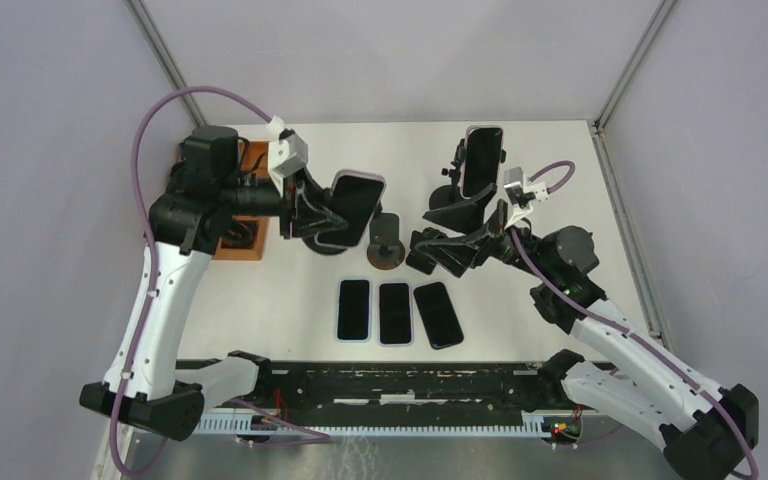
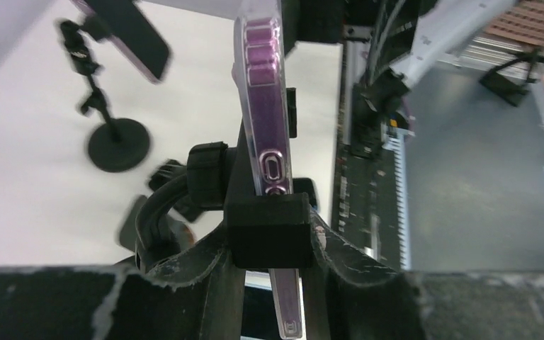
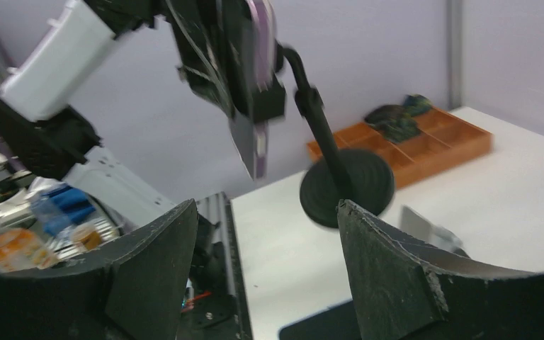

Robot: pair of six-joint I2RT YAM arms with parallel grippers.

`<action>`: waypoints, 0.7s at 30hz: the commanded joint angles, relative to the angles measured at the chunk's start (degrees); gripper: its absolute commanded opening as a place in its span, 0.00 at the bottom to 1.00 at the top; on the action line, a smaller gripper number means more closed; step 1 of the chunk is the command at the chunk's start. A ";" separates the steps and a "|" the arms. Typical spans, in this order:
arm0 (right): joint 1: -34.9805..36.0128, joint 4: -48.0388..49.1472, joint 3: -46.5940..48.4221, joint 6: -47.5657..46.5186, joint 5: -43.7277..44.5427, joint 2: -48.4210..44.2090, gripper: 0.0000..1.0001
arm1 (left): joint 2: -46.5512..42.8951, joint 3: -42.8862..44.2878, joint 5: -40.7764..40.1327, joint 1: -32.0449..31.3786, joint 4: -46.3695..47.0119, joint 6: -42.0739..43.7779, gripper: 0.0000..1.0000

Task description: Remove the phone from the phone stand

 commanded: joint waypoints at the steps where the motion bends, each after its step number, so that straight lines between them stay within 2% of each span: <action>1: 7.30 5.19 5.40 -0.32 2.89 2.49 0.79 | -5.08 -4.30 7.96 -0.47 -6.37 7.52 0.02; 8: 16.69 7.39 6.37 -2.95 5.62 5.81 0.81 | -8.74 -8.21 10.77 -0.99 -20.42 20.61 0.02; 14: 22.42 5.71 8.60 -5.86 8.27 10.17 0.82 | -8.45 -9.46 10.43 -1.23 -35.10 36.00 0.02; 21: 26.48 5.10 11.60 -7.10 8.60 15.15 0.75 | -10.25 -11.94 9.89 -1.28 -35.42 38.54 0.02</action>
